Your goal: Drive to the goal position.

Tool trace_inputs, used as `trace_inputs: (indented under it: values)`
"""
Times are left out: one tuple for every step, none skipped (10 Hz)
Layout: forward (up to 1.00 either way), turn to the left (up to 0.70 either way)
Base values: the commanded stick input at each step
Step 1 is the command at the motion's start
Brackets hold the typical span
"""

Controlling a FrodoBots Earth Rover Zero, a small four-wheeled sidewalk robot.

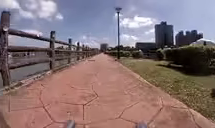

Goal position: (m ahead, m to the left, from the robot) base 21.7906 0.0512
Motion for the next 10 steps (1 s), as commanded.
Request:
trace_inputs:
  values:
    - [0.7, 0.25]
    - [0.7, 0.27]
    - [0.7, 0.27]
    - [0.7, 0.0]
    - [0.7, 0.0]
    - [0.7, 0.0]
    - [0.7, 0.0]
    - [0.7, 0.0]
    - [0.7, 0.0]
    - [0.7, 0.0]
